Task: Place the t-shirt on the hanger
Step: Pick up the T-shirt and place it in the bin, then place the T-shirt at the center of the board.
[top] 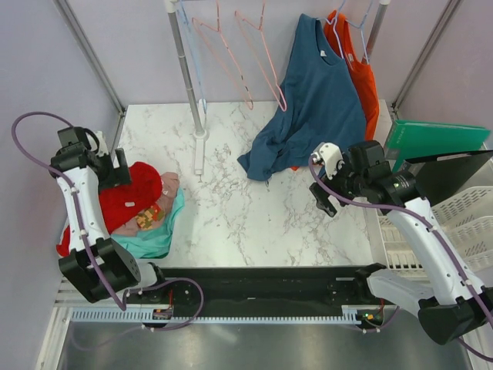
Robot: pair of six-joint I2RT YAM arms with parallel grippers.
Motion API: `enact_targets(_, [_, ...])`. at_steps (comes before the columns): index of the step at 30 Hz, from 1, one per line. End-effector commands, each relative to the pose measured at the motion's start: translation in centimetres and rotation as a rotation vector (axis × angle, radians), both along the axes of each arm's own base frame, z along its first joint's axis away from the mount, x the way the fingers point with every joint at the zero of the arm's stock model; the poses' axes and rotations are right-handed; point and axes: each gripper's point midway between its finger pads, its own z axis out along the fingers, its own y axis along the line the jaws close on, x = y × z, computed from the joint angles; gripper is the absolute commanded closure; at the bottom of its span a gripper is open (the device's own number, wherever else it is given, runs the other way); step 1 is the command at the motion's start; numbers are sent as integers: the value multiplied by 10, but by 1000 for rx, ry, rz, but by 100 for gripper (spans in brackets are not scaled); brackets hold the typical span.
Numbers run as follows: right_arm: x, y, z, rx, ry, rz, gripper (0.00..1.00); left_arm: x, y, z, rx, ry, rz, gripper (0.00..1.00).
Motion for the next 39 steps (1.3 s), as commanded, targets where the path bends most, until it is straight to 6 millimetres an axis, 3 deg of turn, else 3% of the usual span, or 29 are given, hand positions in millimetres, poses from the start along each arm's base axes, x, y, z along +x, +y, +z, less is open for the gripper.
enact_targets(1, [-2, 2, 17, 13, -37, 37, 2, -5, 15, -14, 38, 39, -57, 1])
enact_targets(7, [-7, 3, 15, 23, -38, 47, 2, -19, 40, -63, 40, 127, 6, 1])
enact_targets(11, [-14, 4, 14, 34, -36, 65, 2, -22, 41, -87, -27, 167, 12, 1])
enact_targets(13, [-14, 4, 16, 34, -44, 68, 2, -19, 33, -85, -65, 141, -20, 16])
enact_targets(14, [-15, 3, 17, 33, -48, 68, 2, -14, 31, -71, -60, 95, -35, 28])
enact_targets(15, [-15, 3, 19, 34, -53, 71, 2, -12, 27, -60, -65, 63, -44, 51])
enact_targets(16, [-17, 3, 19, 35, -53, 72, 2, -7, 21, -47, -77, 13, -66, 63])
enact_targets(17, [-17, 2, 19, 36, -55, 73, 2, -1, 21, -16, -38, -75, -81, 82])
enact_targets(18, [-18, 4, 19, 41, -51, 77, 2, 2, 18, 2, -25, -123, -101, 93])
enact_targets(19, [-18, 5, 19, 45, -51, 81, 2, 3, 12, 17, -32, -157, -121, 98])
enact_targets(20, [-19, 6, 20, 50, -50, 83, 2, 8, 12, 51, 17, -239, -144, 98])
enact_targets(22, [-18, 7, 19, 58, -47, 81, 2, 10, 0, 82, 13, -314, -197, 98])
enact_targets(23, [-17, 8, 19, 63, -45, 79, 2, 13, -5, 111, 43, -380, -230, 98])
enact_targets(26, [-16, 10, 18, 71, -39, 80, 2, 16, -42, 158, 52, -504, -409, 98])
enact_targets(27, [-15, 11, 19, 74, -41, 80, 2, 19, -67, 168, 43, -530, -501, 98])
enact_targets(29, [-13, 12, 21, 79, -43, 80, 2, 18, -98, 188, 60, -575, -625, 98])
enact_targets(30, [-12, 13, 25, 85, -51, 81, 2, 15, -134, 194, 32, -599, -750, 98])
enact_targets(32, [-10, 14, 27, 86, -54, 76, 2, 5, -174, 212, -19, -654, -880, 98])
enact_targets(33, [-8, 14, 30, 89, -66, 71, 2, -8, -213, 217, -80, -670, -1020, 98])
enact_targets(35, [-5, 14, 32, 95, -66, 57, 2, -20, -253, 224, -136, -674, -1169, 98])
enact_targets(36, [-4, 13, 34, 92, -69, 49, 2, -40, -288, 219, -169, -652, -1317, 98])
enact_targets(38, [-3, 13, 35, 91, -72, 42, 2, -57, -315, 201, -166, -595, -1518, 98])
enact_targets(39, [-2, 12, 36, 88, -76, 38, 2, -78, -326, 186, -195, -523, -1619, 98])
